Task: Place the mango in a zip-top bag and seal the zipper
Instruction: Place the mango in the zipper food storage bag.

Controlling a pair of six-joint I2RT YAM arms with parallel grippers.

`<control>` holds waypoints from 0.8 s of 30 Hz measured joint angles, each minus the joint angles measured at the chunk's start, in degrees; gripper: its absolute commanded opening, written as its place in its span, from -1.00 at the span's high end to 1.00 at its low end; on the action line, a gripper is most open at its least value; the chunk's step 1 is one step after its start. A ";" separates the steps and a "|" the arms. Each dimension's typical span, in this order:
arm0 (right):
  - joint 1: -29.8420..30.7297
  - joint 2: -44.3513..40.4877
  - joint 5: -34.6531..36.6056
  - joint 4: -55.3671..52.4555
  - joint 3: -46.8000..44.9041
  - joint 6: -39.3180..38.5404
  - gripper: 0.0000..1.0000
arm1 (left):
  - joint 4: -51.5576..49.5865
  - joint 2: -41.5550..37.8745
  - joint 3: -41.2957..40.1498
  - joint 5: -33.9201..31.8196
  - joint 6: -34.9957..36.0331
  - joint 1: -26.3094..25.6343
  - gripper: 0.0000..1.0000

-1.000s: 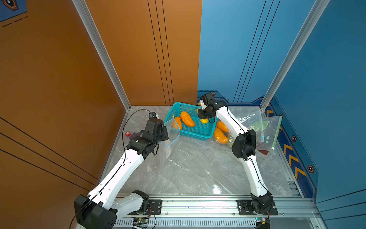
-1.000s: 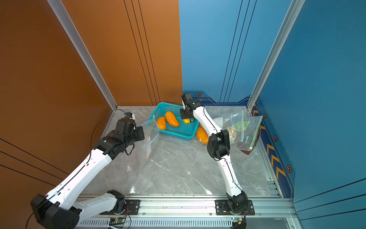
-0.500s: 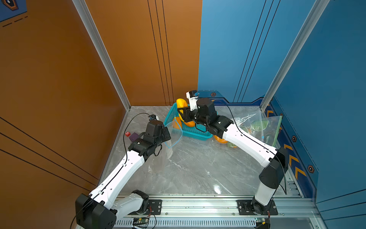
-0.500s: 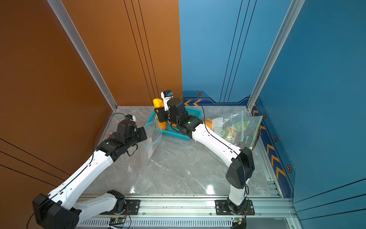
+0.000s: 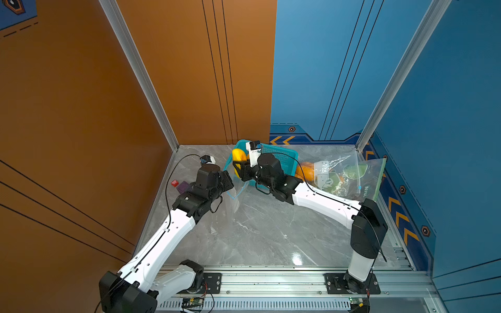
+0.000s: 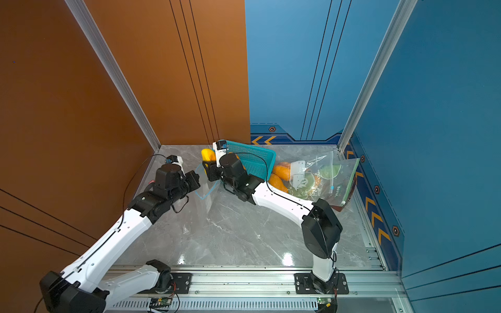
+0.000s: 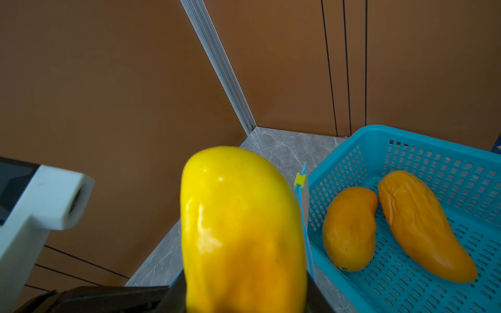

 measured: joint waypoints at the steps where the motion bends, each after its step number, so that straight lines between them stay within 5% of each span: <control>1: 0.15 0.26 0.22 0.35 0.00 0.04 0.57 | 0.22 0.00 -0.02 0.02 -0.22 0.00 1.00; 11: 1.90 1.18 0.81 0.70 -3.50 0.72 0.31 | 1.44 0.00 -0.44 -0.22 -2.16 0.00 1.00; 19: 1.95 1.16 1.27 -0.50 -5.42 1.97 -0.29 | 3.45 0.07 -0.48 -0.48 -2.93 0.00 1.00; 24: 1.95 1.16 1.22 -1.22 -5.40 1.49 -0.37 | 3.61 0.39 -0.48 -0.48 -2.97 0.00 1.00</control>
